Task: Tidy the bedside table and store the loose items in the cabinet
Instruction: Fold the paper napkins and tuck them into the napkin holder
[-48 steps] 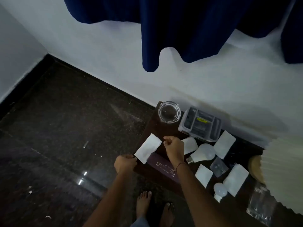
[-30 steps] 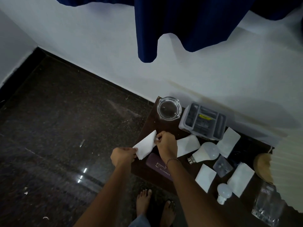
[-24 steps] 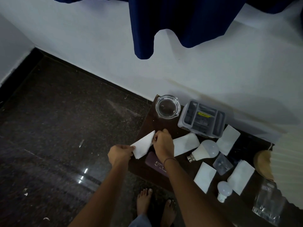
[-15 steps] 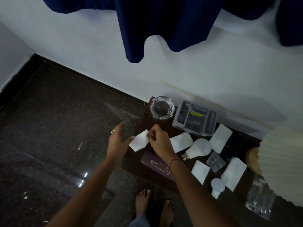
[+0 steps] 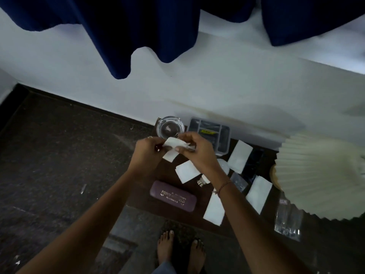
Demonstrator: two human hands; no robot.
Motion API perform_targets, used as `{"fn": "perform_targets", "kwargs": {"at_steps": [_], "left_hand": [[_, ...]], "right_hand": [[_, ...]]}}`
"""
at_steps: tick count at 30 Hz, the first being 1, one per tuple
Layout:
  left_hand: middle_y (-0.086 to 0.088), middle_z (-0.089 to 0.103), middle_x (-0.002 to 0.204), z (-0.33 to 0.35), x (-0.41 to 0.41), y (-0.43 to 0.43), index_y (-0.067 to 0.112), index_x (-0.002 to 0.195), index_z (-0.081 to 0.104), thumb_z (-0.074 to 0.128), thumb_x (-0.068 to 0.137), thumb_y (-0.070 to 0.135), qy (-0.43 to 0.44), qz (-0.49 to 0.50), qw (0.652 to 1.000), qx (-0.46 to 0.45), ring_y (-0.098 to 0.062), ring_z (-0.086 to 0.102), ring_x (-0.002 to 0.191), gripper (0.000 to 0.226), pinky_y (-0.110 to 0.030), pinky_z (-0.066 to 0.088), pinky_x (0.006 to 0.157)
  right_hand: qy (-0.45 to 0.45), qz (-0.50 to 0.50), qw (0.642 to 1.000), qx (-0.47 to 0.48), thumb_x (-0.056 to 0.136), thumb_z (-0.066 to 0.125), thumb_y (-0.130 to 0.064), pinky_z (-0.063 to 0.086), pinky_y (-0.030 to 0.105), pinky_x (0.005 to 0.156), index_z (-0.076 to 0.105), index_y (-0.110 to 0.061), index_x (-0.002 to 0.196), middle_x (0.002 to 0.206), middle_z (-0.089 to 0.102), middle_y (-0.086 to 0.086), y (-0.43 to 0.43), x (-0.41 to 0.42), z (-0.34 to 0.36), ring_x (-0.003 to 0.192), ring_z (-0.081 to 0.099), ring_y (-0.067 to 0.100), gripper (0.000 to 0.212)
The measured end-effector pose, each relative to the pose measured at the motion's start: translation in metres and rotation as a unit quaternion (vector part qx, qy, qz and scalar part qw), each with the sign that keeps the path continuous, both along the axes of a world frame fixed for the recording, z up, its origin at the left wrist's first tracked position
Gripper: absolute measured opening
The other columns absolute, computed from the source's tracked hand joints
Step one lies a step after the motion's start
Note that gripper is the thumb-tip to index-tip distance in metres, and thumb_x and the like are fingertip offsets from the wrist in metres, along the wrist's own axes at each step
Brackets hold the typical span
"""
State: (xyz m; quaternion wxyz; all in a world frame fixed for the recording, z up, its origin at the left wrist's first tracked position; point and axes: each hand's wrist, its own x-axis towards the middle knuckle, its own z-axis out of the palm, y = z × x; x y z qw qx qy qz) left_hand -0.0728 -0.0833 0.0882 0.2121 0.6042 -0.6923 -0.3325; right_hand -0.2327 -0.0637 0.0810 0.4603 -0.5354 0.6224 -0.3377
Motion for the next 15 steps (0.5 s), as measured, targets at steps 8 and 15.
{"fn": "perform_targets", "kwargs": {"at_steps": [8, 15], "left_hand": [[-0.013, 0.07, 0.071, 0.016, -0.056, -0.028, 0.002, 0.087, 0.075, 0.074, 0.077, 0.014, 0.016, -0.033, 0.998, -0.057, -0.023, 0.061, 0.065, 0.017, -0.021, 0.041, 0.061], [-0.009, 0.075, 0.091, 0.016, -0.094, -0.057, 0.008, 0.095, 0.073, 0.072, 0.078, 0.018, 0.026, -0.032, 0.999, -0.034, -0.022, 0.069, 0.08, 0.02, -0.025, 0.051, 0.074]], "right_hand": [[0.167, -0.051, 0.984, -0.027, 0.074, 0.075, -0.019, 0.038, 0.0, 0.06, 0.068, -0.003, 0.104, 0.098, 0.072, 0.013, -0.01, -0.05, 0.016, 0.081, 0.06, 0.013, 0.034], [0.27, -0.098, 0.955, -0.071, 0.082, 0.068, -0.024, 0.041, 0.021, 0.064, 0.07, -0.003, 0.097, 0.087, 0.072, 0.012, -0.034, -0.079, 0.017, 0.069, 0.059, 0.018, 0.026]]}}
